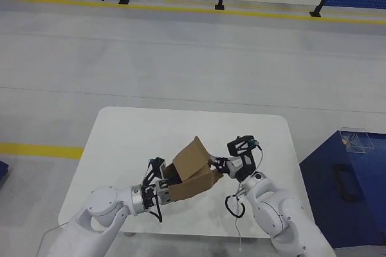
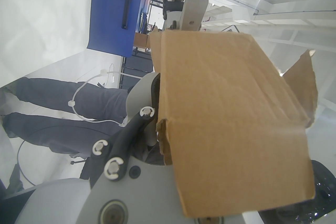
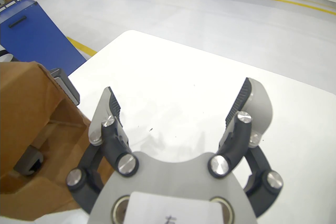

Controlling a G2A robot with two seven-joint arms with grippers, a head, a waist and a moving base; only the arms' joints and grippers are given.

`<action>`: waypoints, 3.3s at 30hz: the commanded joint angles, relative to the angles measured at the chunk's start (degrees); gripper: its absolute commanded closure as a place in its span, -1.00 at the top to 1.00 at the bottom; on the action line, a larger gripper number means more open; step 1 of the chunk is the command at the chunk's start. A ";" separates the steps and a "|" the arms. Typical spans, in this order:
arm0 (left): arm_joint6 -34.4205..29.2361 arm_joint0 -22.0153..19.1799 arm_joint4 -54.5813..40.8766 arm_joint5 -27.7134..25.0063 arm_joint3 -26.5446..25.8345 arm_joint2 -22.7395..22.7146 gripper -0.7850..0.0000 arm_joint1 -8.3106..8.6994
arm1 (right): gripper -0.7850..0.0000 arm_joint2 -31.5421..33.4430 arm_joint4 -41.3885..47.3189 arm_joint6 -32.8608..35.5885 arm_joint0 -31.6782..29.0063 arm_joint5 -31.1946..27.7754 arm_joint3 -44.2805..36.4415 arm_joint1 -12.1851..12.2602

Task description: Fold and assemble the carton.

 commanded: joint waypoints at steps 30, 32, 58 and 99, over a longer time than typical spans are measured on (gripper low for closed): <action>4.74 2.54 3.55 -1.26 -2.09 0.46 -1.00 -0.19 | 1.00 -8.71 -14.61 -2.86 -3.60 13.39 -3.90 -2.65; 4.69 2.80 3.55 -1.39 -2.31 0.33 -1.00 -0.17 | 1.00 -8.25 -14.17 -2.69 -3.84 13.15 -4.13 -2.73; 3.38 2.68 -0.45 -1.19 -2.30 -1.37 -1.00 -0.29 | 1.00 3.50 -4.99 2.43 -7.28 6.35 1.03 -2.74; 2.51 2.06 0.38 -0.19 -1.82 -0.03 -1.00 -0.67 | 1.00 8.99 14.45 2.80 -10.02 -6.29 -6.75 -2.11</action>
